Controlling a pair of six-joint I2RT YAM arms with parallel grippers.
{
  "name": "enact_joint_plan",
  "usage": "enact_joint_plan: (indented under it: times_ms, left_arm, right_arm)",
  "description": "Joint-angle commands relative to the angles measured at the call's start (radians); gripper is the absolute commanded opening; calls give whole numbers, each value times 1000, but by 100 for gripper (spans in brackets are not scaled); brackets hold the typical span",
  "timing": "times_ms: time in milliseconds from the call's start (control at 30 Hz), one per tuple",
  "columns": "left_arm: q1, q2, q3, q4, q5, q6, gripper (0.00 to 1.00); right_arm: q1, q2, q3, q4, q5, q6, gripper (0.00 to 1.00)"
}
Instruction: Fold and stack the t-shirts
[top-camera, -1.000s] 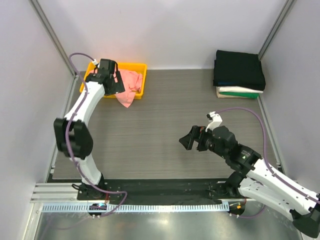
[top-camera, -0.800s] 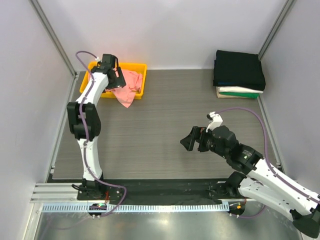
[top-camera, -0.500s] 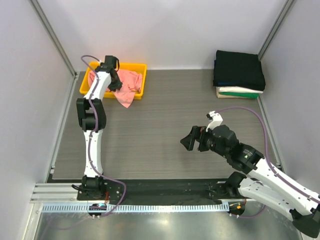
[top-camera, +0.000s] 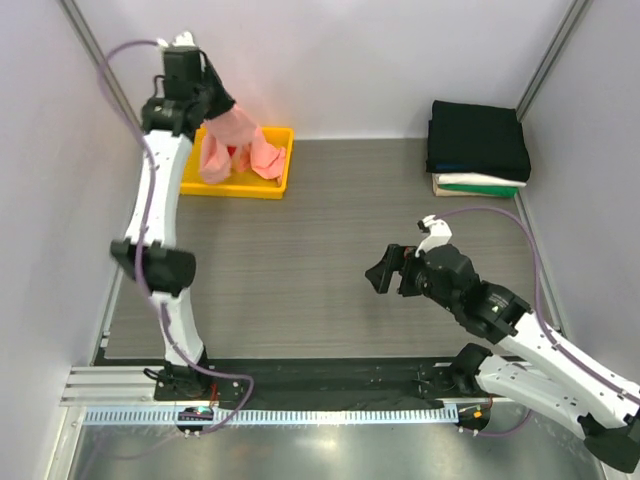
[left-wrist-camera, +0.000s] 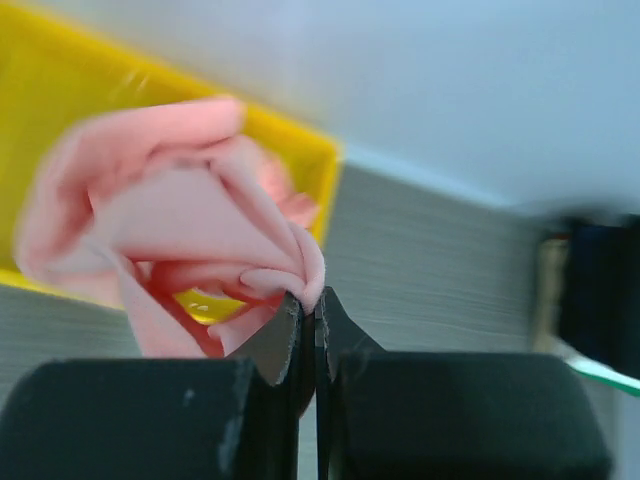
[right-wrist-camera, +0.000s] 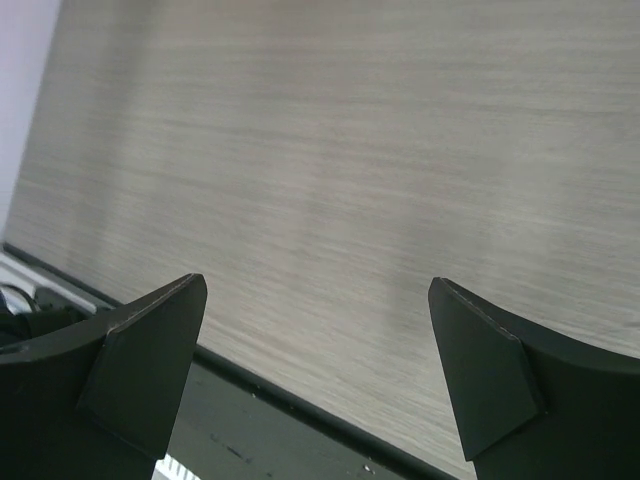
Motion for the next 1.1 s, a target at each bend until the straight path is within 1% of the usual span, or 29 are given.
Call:
enact_joint_plan:
  times_ms: [0, 33, 67, 100, 133, 200, 233, 267, 300, 333, 400, 433, 500, 567, 667, 700, 733, 800, 833, 867, 933, 967, 1033, 1067]
  left_arm:
    - [-117, -345, 30, 79, 50, 38, 1]
    - [-145, -391, 11, 67, 43, 52, 2]
    - [-174, -428, -39, 59, 42, 62, 3]
    - [-229, -492, -67, 51, 43, 68, 4]
    - [-250, -519, -104, 29, 60, 66, 7]
    - [-283, -571, -217, 1, 109, 53, 32]
    - [-288, -580, -257, -31, 179, 57, 48]
    - [-300, -590, -300, -45, 201, 65, 80]
    - [-305, -597, -387, -76, 213, 77, 94]
    - [-308, -600, -426, -87, 201, 94, 100]
    - [-308, -607, -536, -101, 148, 105, 100]
    - [-308, -613, -573, -91, 75, 115, 100]
    - [-308, -607, -639, -62, 7, 134, 100]
    - [-303, -558, -644, -59, -93, 160, 100]
    - [-299, -441, -629, -47, -167, 190, 100]
    - [-300, -410, -624, -18, -176, 200, 100]
    - [-300, -372, -606, -3, -185, 210, 100]
    - [-300, -247, -563, 28, -237, 243, 100]
    - [-299, -202, -493, 30, -262, 250, 99]
    - [-299, -101, -454, 30, -280, 261, 99]
    - [-300, -6, -358, 21, -297, 292, 98]
    - [-299, 100, -252, 15, -294, 301, 97]
    - [-300, 195, -157, 2, -290, 318, 97]
    - [-300, 238, -53, -8, -290, 322, 97]
  right_arm:
    - [5, -46, 120, -29, 142, -21, 100]
    - [5, -53, 137, -58, 173, -16, 100]
    - [5, -67, 151, -74, 202, -13, 100]
    - [7, -72, 177, -87, 255, -8, 100]
    - [5, -80, 188, -109, 275, 8, 100]
    - [5, -90, 211, -132, 308, 22, 100]
    - [7, -93, 219, -149, 320, 34, 100]
    - [5, -96, 228, -158, 322, 44, 100]
    - [7, -101, 229, -166, 322, 51, 100]
    - [5, -103, 231, -183, 316, 70, 100]
    - [5, -115, 231, -195, 309, 82, 100]
    - [5, -119, 228, -207, 306, 90, 100]
    - [5, -135, 217, -221, 308, 105, 100]
    - [5, -141, 205, -235, 309, 113, 100]
    - [7, -142, 185, -244, 302, 114, 100]
    - [5, -141, 179, -243, 300, 116, 100]
    - [7, -135, 173, -239, 300, 117, 100]
    - [7, -129, 154, -230, 288, 117, 99]
    - [5, -118, 150, -229, 285, 117, 100]
    - [5, -115, 141, -226, 279, 116, 100]
    - [5, -107, 131, -218, 274, 110, 100]
    - [5, -101, 124, -216, 274, 107, 100]
    - [5, -93, 117, -209, 285, 93, 100]
    - [5, -86, 114, -206, 283, 88, 100]
